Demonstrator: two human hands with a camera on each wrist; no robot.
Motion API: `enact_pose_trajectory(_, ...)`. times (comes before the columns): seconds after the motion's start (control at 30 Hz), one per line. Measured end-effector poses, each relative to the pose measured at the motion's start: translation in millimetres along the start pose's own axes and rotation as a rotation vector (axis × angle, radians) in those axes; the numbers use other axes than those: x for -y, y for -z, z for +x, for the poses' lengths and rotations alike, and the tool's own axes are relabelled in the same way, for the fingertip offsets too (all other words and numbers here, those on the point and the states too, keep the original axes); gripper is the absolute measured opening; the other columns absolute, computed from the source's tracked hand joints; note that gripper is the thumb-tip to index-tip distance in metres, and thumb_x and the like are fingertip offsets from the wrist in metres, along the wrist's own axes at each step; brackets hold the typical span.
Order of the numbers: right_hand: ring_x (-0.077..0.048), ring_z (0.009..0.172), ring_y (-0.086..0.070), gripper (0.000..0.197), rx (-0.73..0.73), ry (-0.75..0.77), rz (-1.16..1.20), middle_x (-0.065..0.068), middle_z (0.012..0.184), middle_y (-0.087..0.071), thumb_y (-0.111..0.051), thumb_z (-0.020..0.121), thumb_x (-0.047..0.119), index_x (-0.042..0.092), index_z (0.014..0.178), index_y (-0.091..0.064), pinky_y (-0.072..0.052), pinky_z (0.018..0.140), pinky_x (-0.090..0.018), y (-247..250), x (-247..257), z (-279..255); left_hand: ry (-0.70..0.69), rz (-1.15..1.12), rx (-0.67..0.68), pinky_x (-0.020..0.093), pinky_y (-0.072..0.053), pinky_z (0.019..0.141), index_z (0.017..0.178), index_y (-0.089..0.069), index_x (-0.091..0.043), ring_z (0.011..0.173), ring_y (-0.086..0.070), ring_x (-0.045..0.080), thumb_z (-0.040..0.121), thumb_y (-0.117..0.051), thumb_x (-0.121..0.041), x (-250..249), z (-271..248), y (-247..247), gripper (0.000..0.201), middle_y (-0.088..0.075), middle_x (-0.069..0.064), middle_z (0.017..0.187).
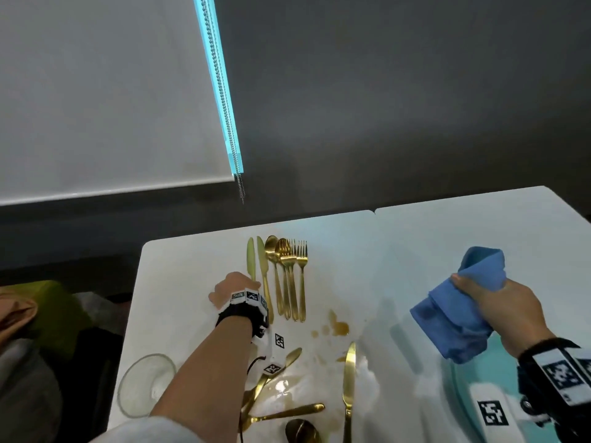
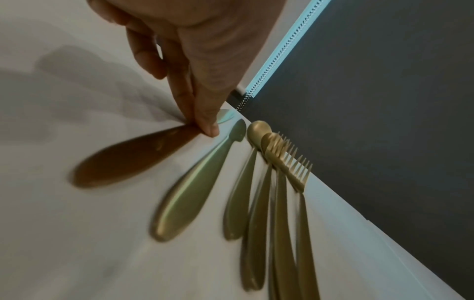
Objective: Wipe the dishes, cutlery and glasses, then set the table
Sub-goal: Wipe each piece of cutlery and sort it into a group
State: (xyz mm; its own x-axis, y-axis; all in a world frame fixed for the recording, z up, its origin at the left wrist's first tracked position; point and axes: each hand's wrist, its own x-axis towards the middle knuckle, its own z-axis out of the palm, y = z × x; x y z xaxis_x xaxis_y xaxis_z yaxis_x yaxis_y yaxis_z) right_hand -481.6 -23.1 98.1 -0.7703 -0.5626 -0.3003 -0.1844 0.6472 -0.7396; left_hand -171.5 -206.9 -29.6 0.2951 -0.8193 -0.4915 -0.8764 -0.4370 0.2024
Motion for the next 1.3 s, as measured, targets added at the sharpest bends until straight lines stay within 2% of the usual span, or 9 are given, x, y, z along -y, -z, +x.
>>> enact_pose_trajectory(0.13, -0.034, 0.091, -0.061, 0.037, 0.043, -0.026, 0.044, -0.016, 0.094, -0.065, -0.072, 0.078, 0.036, 0.003, 0.089, -0.062, -0.049, 0.083, -0.042, 0, -13, -4, -0.031, -0.075, -0.007, 0.038, -0.034, 0.096, 0.103, -0.066, -0.016, 0.109, -0.056, 0.029, 0.089, -0.056, -0.046, -2, -4, 2, 0.035, -0.065, 0.008, 0.111)
enact_pose_trajectory(0.3, -0.025, 0.072, -0.059, 0.026, 0.25, -0.053, 0.186, -0.016, 0.087, -0.064, -0.074, 0.078, 0.024, 0.003, 0.085, -0.06, -0.045, 0.06, -0.029, -5, -14, -16, -0.071, -0.241, -0.027, 0.038, -0.028, 0.097, 0.116, -0.06, -0.02, 0.111, -0.055, 0.03, 0.09, -0.055, -0.038, -3, -46, 7, 0.032, -0.064, 0.009, 0.114)
enact_pose_trajectory(0.37, -0.024, 0.07, -0.06, 0.028, 0.323, -0.064, 0.24, -0.015, 0.084, -0.064, -0.074, 0.078, 0.023, 0.002, 0.089, -0.061, -0.047, 0.06, -0.03, -8, -13, -19, -0.104, -0.252, -0.011, 0.036, -0.027, 0.097, 0.12, -0.057, -0.024, 0.112, -0.054, 0.028, 0.088, -0.055, -0.032, -2, -73, 1, 0.032, -0.064, 0.007, 0.115)
enact_pose_trajectory(0.53, -0.027, 0.076, -0.062, 0.032, 0.512, -0.077, 0.235, -0.016, 0.087, -0.065, -0.073, 0.079, 0.024, 0.0, 0.095, -0.06, -0.051, 0.068, -0.034, -13, -26, -32, -0.183, -0.025, 0.084, 0.031, -0.032, 0.088, 0.108, -0.065, -0.018, 0.109, -0.058, 0.023, 0.09, -0.055, -0.031, 3, -147, -32, 0.025, -0.065, 0.001, 0.099)
enact_pose_trajectory(0.63, -0.023, 0.074, -0.062, 0.025, 0.645, -0.095, 0.202, -0.013, 0.086, -0.066, -0.071, 0.081, 0.018, 0.001, 0.095, -0.06, -0.052, 0.058, -0.026, -8, -38, -43, -0.229, 0.169, 0.169, 0.033, -0.034, 0.096, 0.106, -0.065, -0.02, 0.11, -0.058, 0.022, 0.086, -0.059, -0.039, 15, -186, -65, 0.029, -0.065, 0.0, 0.112)
enact_pose_trajectory(0.73, -0.02, 0.07, -0.061, 0.017, 0.667, -0.096, 0.182, -0.011, 0.081, -0.065, -0.071, 0.081, 0.015, 0.003, 0.087, -0.06, -0.049, 0.046, -0.019, 1, -53, -50, -0.266, 0.297, 0.135, 0.033, -0.039, 0.089, 0.1, -0.065, -0.021, 0.105, -0.059, 0.022, 0.083, -0.057, -0.041, 32, -219, -98, 0.028, -0.068, 0.001, 0.106)
enact_pose_trajectory(0.9, -0.024, 0.073, -0.062, 0.025, 0.676, -0.112, 0.167, -0.015, 0.085, -0.066, -0.074, 0.078, 0.015, -0.001, 0.092, -0.061, -0.05, 0.059, -0.028, 23, -78, -52, -0.233, 0.297, 0.0, 0.028, -0.037, 0.079, 0.107, -0.059, -0.019, 0.106, -0.055, 0.019, 0.086, -0.055, -0.042, 48, -257, -116, 0.031, -0.065, -0.001, 0.106)
enact_pose_trajectory(1.13, -0.025, 0.077, -0.062, 0.025, 0.719, -0.096, 0.126, -0.016, 0.088, -0.066, -0.074, 0.077, 0.011, -0.004, 0.093, -0.062, -0.05, 0.063, -0.03, 44, -96, -52, -0.118, 0.222, 0.042, 0.029, -0.04, 0.094, 0.11, -0.061, -0.02, 0.111, -0.057, 0.02, 0.091, -0.048, -0.043, 73, -277, -120, 0.032, -0.063, 0.0, 0.117)
enact_pose_trajectory(1.3, -0.024, 0.075, -0.061, 0.016, 0.758, -0.081, 0.115, -0.014, 0.083, -0.065, -0.072, 0.077, 0.004, -0.002, 0.086, -0.061, -0.049, 0.062, -0.029, 49, -102, -61, -0.183, 0.224, 0.121, 0.033, -0.049, 0.085, 0.108, -0.063, -0.015, 0.106, -0.06, 0.026, 0.089, -0.049, -0.027, 81, -284, -120, 0.027, -0.062, 0.007, 0.115)
